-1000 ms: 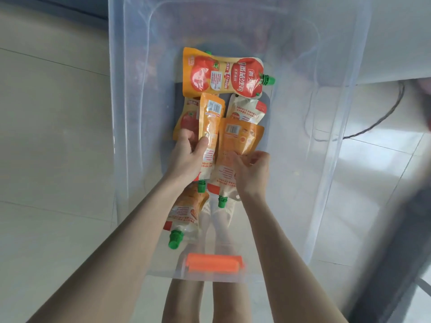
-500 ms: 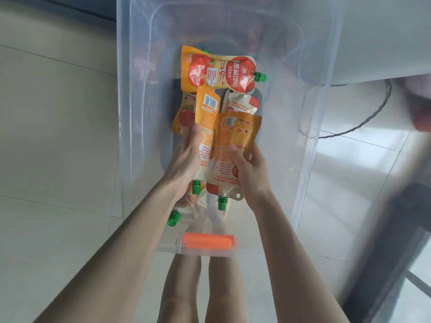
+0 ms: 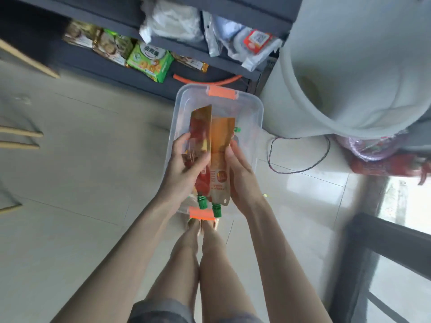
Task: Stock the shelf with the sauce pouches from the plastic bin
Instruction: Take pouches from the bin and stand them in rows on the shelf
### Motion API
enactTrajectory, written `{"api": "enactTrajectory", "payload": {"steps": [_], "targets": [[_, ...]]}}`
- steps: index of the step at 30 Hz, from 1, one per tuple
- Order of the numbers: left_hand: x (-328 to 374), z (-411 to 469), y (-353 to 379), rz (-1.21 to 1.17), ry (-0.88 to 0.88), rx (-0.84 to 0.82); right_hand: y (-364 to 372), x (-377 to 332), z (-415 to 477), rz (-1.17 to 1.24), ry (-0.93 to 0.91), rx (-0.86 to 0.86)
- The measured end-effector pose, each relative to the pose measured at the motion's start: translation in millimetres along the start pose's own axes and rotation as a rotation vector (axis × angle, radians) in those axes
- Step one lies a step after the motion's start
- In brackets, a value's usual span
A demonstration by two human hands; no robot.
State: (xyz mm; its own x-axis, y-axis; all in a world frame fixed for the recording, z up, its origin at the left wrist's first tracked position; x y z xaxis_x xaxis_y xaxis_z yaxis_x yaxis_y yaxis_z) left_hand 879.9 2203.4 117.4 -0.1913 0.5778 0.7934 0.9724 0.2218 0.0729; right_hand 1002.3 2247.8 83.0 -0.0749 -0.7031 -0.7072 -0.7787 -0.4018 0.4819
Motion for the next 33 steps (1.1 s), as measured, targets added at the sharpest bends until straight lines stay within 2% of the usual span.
{"api": "enactTrajectory", "payload": {"steps": [3, 6, 12, 17, 20, 24, 30, 33], "targets": [[46.6, -38.6, -12.9, -0.091, 0.055, 0.052, 30.2, -44.1, -24.2, 0.005, 0.035, -0.079], [86.8, -73.5, -30.1, -0.154, 0.095, 0.032, 65.5, -83.6, -41.5, -0.034, 0.046, -0.173], [145.5, -120.9, -72.7, -0.239, 0.142, 0.056, 138.5, -140.9, -51.5, -0.084, -0.024, -0.223], [187.4, -140.4, -119.7, -0.308, 0.229, 0.046, 193.7, -170.1, -43.7, -0.228, -0.106, -0.062], [210.8, -146.0, -158.1, -0.287, 0.301, -0.012, 229.8, -179.4, -34.0, -0.196, -0.172, -0.052], [246.0, -150.0, -217.8, -0.272, 0.348, -0.03, 285.9, -192.1, -24.4, -0.302, -0.279, 0.022], [306.2, -154.8, -285.2, 0.008, 0.464, 0.045, 349.1, -222.7, -10.8, -0.473, -0.47, 0.246], [335.4, -153.3, -303.0, 0.159, 0.539, 0.03, 363.6, -242.8, -10.4, -0.573, -0.571, 0.37]]}}
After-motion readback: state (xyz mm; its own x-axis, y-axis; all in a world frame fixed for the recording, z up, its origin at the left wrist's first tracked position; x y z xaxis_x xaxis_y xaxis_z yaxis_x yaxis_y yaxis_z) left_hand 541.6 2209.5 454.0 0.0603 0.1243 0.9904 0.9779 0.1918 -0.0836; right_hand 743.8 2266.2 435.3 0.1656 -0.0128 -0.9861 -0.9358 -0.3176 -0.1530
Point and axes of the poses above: each hand's wrist, its own z-axis towards the middle knuckle, its own y-axis out of the palm, x = y × z, the point moved 2 cm from there along z, towards the middle knuckle, and after that the axes turned 13 degrees about -x, right-handed, at the moved point
